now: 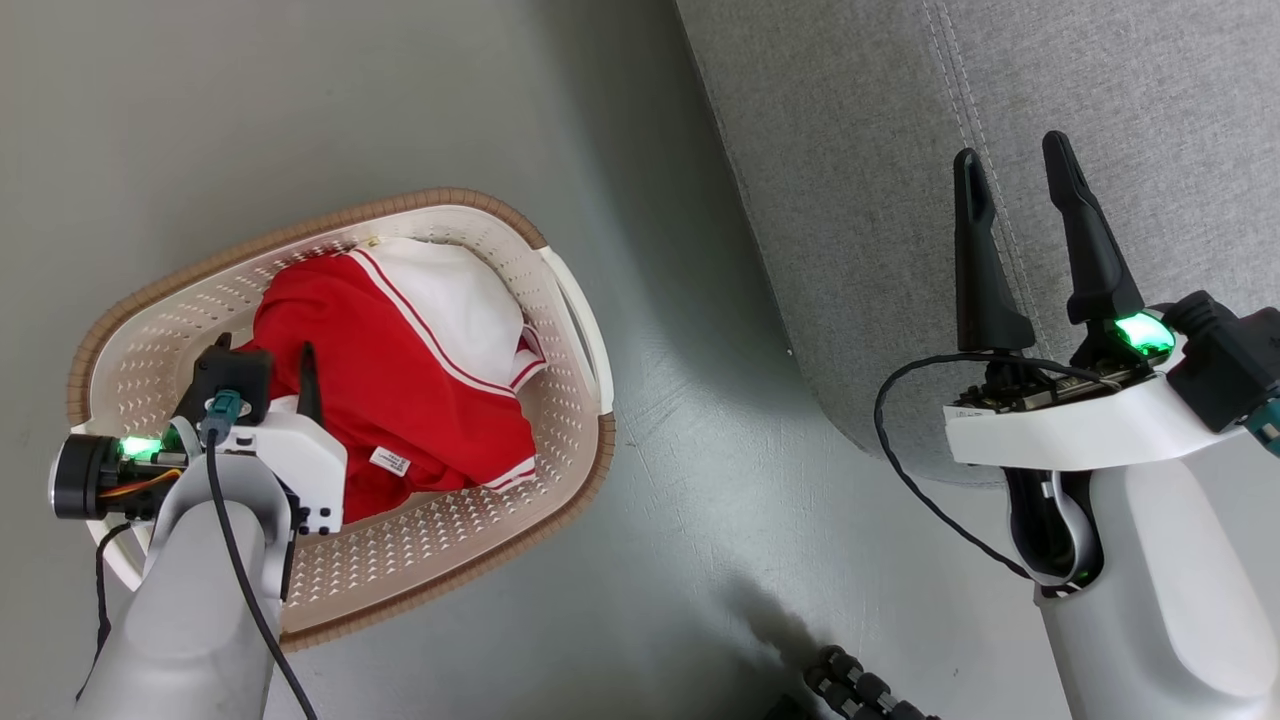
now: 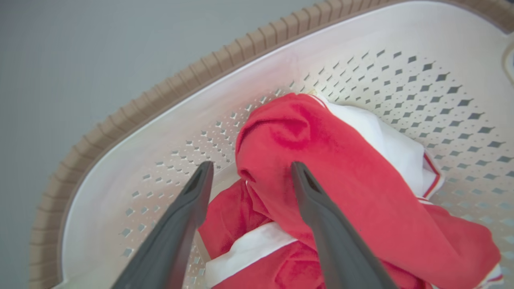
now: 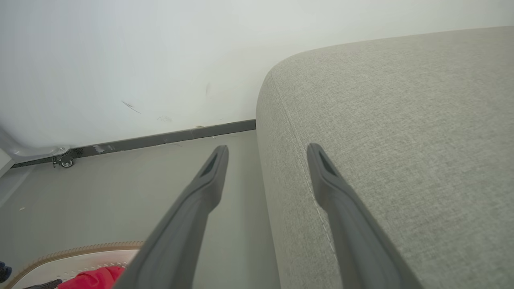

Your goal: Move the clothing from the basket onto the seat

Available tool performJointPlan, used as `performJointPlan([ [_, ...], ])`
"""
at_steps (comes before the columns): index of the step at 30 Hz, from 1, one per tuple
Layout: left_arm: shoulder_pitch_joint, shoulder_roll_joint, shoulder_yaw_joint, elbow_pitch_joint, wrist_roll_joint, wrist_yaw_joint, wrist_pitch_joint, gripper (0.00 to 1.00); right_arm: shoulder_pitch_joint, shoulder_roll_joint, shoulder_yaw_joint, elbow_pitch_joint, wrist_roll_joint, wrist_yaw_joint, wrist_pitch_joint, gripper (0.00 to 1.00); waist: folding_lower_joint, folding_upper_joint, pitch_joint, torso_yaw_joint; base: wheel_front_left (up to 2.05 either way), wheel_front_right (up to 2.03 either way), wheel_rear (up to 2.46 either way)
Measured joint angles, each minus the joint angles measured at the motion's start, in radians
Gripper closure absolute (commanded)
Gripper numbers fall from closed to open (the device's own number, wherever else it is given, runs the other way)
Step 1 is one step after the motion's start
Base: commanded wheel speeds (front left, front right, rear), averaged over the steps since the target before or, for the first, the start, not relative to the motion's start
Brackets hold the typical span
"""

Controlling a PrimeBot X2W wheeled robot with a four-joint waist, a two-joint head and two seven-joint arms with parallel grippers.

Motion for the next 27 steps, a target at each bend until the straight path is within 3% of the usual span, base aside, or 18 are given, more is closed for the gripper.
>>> performJointPlan([
  [22,-0.061,0.013,0.003,0.113,-0.007,0.024,0.059,0.0,-0.001,0.0,0.006,0.003,0.0,0.0,0.0,0.0,0.0,0.0,0.019,-0.012,0.0,0.0,0.0],
  [25,-0.073,0.012,0.0,0.118,-0.007,0.02,0.062,0.51,-0.001,0.0,0.006,0.003,0.0,0.0,0.0,0.0,0.0,0.0,0.02,-0.011,0.0,0.0,0.0],
  [26,-0.078,0.009,-0.002,0.118,-0.007,0.014,0.062,0.62,-0.001,0.0,0.006,0.003,0.0,0.0,0.0,0.0,0.0,0.0,0.02,-0.011,0.0,0.0,0.0],
  [27,-0.082,0.005,-0.003,0.118,-0.007,0.014,0.062,0.82,-0.001,0.0,0.006,0.003,0.0,0.0,0.0,0.0,0.0,0.0,0.02,-0.01,0.0,0.0,0.0],
])
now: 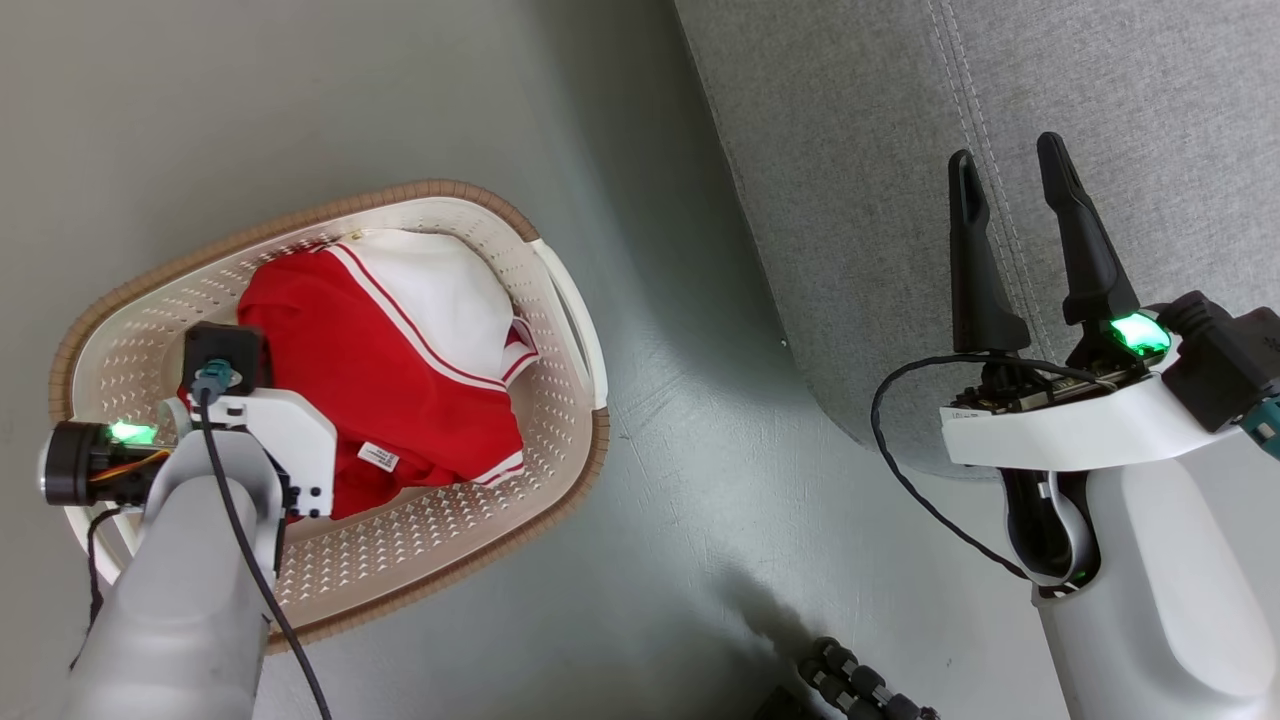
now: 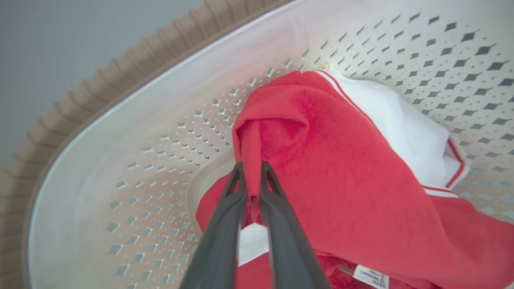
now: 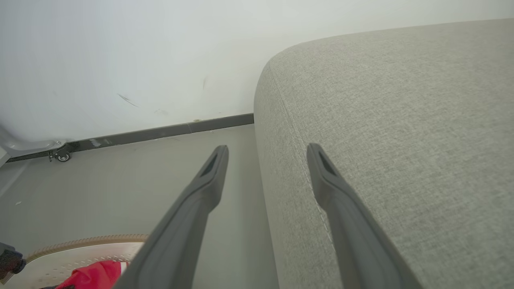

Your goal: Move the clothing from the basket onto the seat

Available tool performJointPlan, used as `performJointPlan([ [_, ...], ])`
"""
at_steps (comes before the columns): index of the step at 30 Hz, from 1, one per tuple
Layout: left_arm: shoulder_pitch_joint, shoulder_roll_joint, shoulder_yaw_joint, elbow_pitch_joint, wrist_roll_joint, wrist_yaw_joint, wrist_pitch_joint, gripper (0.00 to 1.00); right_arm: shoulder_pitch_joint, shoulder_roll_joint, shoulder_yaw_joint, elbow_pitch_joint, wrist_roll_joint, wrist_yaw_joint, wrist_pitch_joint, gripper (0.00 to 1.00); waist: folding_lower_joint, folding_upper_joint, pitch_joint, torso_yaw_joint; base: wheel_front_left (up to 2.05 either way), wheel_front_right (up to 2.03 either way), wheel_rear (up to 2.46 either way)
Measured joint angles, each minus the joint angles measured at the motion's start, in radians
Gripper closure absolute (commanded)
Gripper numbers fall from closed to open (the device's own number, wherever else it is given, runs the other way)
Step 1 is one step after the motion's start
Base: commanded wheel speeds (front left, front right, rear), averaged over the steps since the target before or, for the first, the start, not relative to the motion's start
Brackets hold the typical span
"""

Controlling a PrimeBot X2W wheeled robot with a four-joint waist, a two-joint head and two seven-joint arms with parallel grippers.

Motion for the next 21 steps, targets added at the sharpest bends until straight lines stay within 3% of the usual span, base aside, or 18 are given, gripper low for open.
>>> performJointPlan([
  [1,-0.001,-0.004,-0.002,0.001,0.0,0.0,0.0,1.0,0.0,0.0,0.0,0.0,0.0,0.0,0.0,0.0,0.0,0.0,0.0,0.001,0.0,0.0,0.0],
  [21,0.0,-0.054,-0.021,0.007,-0.007,-0.035,-0.058,1.0,-0.022,0.0,-0.001,0.005,0.0,0.0,0.0,0.0,0.0,0.0,-0.03,0.03,0.0,0.0,0.0],
])
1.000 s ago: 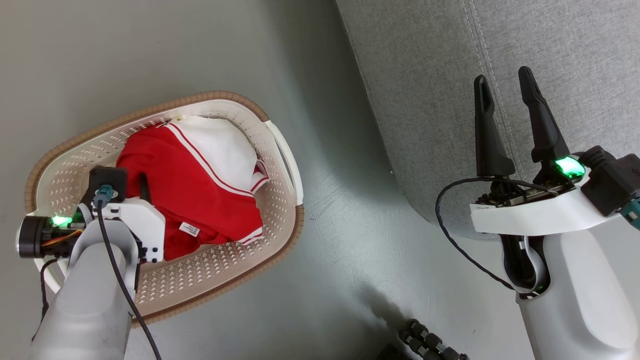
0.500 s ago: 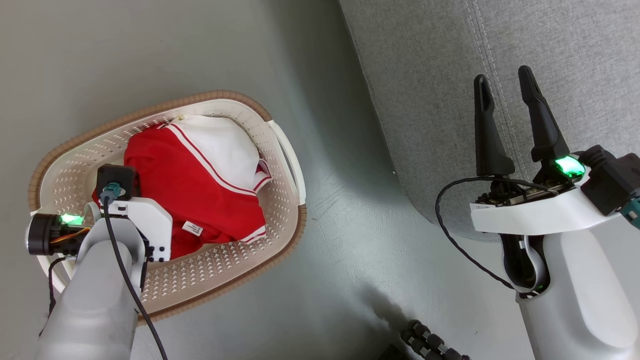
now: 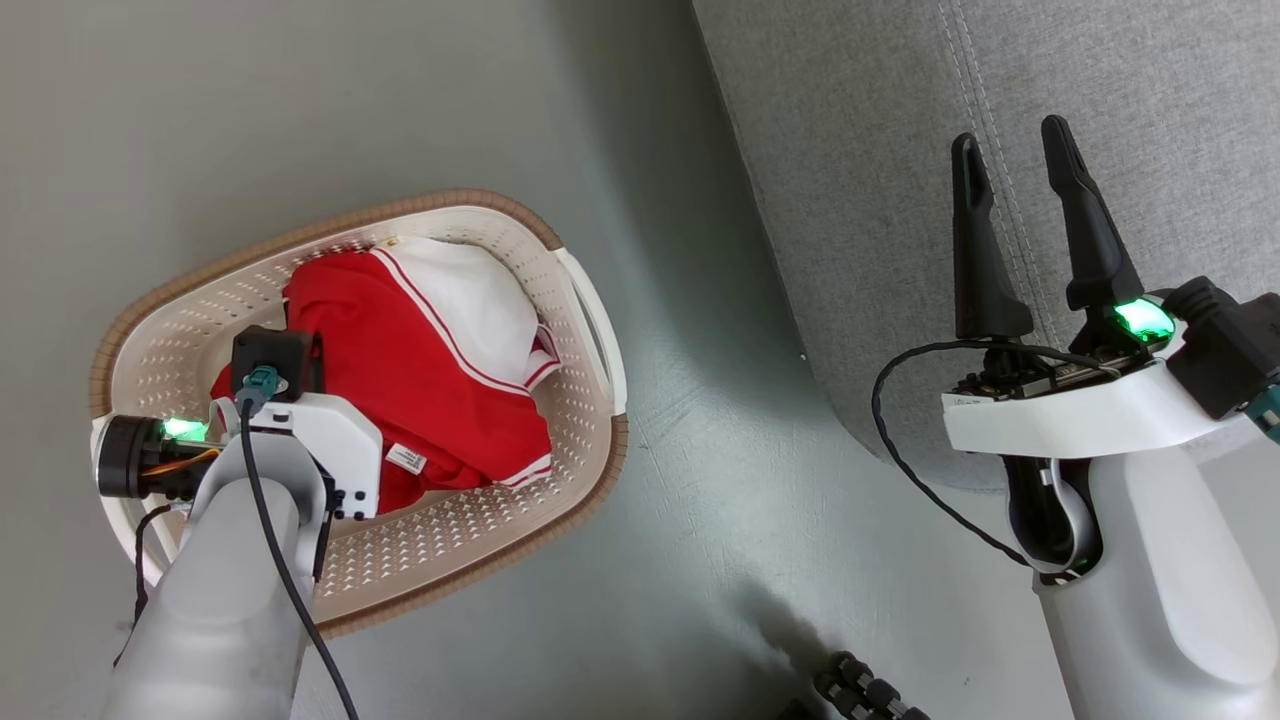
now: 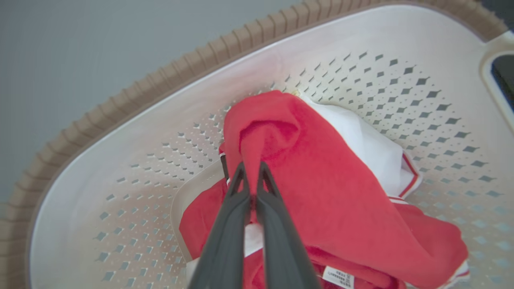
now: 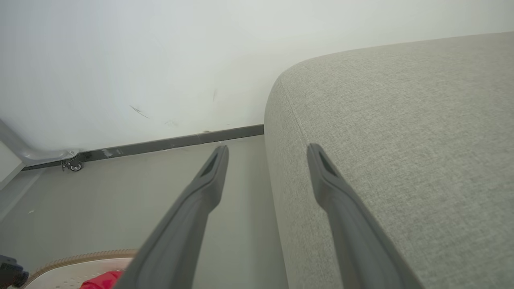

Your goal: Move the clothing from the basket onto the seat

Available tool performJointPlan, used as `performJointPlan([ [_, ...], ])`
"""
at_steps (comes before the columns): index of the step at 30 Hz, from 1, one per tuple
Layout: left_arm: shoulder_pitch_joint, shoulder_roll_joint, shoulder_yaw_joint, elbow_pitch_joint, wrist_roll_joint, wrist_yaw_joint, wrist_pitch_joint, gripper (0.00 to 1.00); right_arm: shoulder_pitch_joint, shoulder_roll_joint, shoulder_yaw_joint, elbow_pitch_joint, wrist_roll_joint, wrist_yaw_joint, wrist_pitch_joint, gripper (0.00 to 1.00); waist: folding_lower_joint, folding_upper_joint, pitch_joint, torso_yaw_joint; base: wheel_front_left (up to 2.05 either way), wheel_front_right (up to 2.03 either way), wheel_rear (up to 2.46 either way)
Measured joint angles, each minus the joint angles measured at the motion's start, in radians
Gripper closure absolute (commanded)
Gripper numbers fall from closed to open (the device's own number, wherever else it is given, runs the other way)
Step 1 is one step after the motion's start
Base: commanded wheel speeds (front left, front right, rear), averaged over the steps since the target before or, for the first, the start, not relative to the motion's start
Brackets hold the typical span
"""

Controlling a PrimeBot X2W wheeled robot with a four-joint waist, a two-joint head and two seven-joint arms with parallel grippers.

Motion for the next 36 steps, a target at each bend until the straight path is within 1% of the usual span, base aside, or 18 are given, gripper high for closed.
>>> performJointPlan([
  [6,0.0,-0.014,-0.006,-0.012,0.0,-0.003,-0.014,1.0,0.0,0.0,-0.006,0.007,-0.003,0.0,0.0,0.0,0.0,0.0,-0.015,0.014,0.0,0.0,0.0],
  [22,0.009,-0.016,-0.023,-0.064,0.0,-0.027,-0.032,1.0,0.001,-0.001,-0.021,0.02,-0.04,0.0,-0.001,0.0,0.0,0.0,-0.067,0.049,0.0,0.0,0.0],
  [23,0.01,-0.016,-0.023,-0.071,0.0,-0.035,-0.032,1.0,0.001,-0.001,-0.023,0.02,-0.044,0.0,-0.001,0.0,0.0,0.0,-0.072,0.052,0.0,0.0,0.0],
  [29,0.024,-0.02,-0.028,-0.111,-0.001,-0.047,-0.039,1.0,0.001,-0.001,-0.026,0.026,-0.058,0.0,-0.001,0.0,-0.0001,0.0,-0.1,0.07,0.0,0.0,0.0],
  [34,0.05,-0.028,-0.036,-0.143,-0.011,-0.079,-0.039,1.0,0.001,-0.001,-0.024,0.029,-0.076,0.0,-0.001,0.0,0.0,0.0,-0.127,0.087,0.0,0.0,0.0],
  [36,0.053,-0.032,-0.04,-0.151,-0.012,-0.08,-0.039,1.0,0.001,-0.001,-0.021,0.031,-0.083,0.0,-0.001,0.0,0.0,0.0,-0.139,0.094,0.0,0.0,0.0],
])
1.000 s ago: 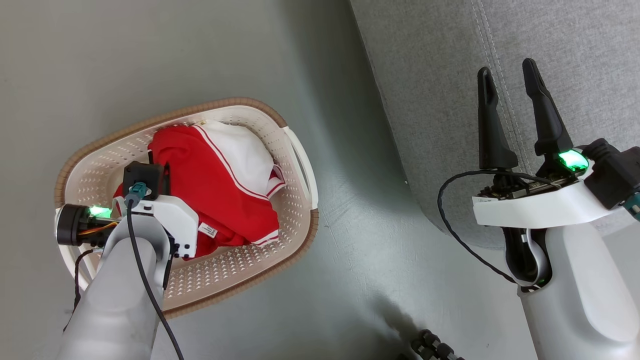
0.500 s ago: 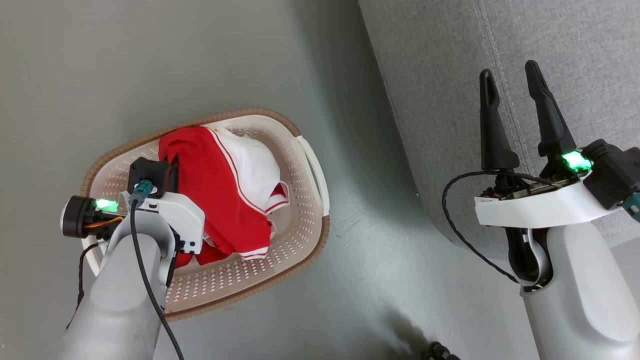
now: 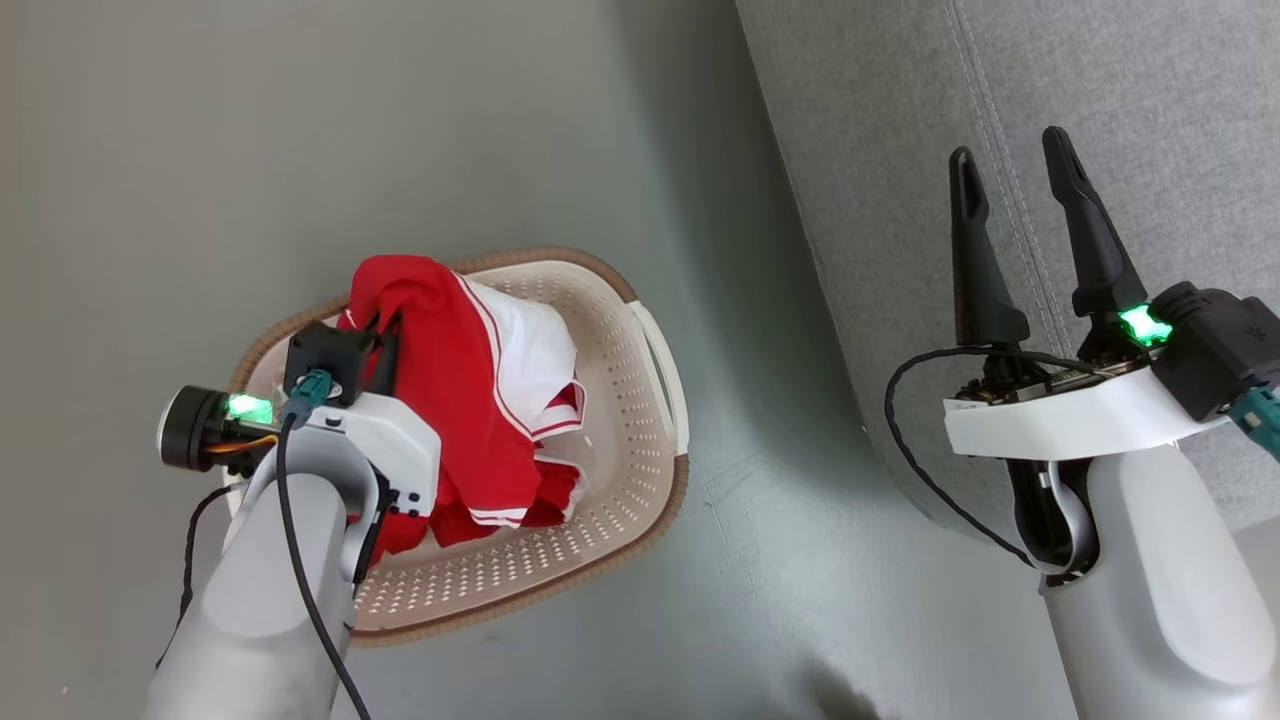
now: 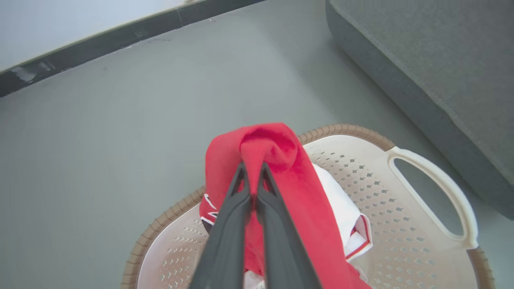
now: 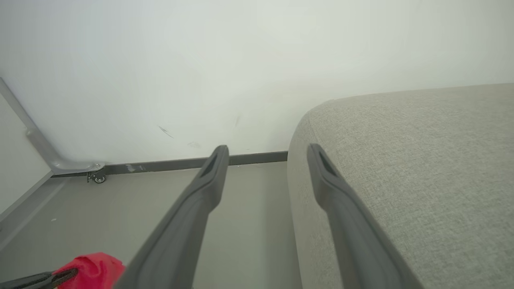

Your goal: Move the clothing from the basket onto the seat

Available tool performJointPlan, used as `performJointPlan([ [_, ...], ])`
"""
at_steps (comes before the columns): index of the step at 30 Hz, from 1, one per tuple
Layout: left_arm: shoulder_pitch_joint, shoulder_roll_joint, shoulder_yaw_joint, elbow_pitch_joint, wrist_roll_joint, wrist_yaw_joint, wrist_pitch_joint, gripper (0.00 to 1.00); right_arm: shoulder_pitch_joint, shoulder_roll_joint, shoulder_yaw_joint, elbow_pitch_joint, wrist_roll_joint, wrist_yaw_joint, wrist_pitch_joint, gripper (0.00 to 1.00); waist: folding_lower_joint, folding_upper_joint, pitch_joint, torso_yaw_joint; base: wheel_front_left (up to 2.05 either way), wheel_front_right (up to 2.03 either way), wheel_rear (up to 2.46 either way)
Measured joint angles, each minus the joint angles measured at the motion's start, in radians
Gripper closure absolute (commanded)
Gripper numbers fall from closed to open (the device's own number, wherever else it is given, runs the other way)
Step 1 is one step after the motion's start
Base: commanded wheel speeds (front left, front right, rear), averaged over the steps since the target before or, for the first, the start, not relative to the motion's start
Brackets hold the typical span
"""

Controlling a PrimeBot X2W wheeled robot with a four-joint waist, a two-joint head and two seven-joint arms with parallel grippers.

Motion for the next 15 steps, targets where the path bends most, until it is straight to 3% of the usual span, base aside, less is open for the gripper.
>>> performJointPlan([
  [15,0.051,-0.01,0.012,-0.2,-0.018,-0.011,0.0,1.0,0.001,-0.004,-0.01,0.028,-0.062,0.0,0.0,0.0,0.0,0.0,-0.103,0.06,0.0,0.0,0.0],
])
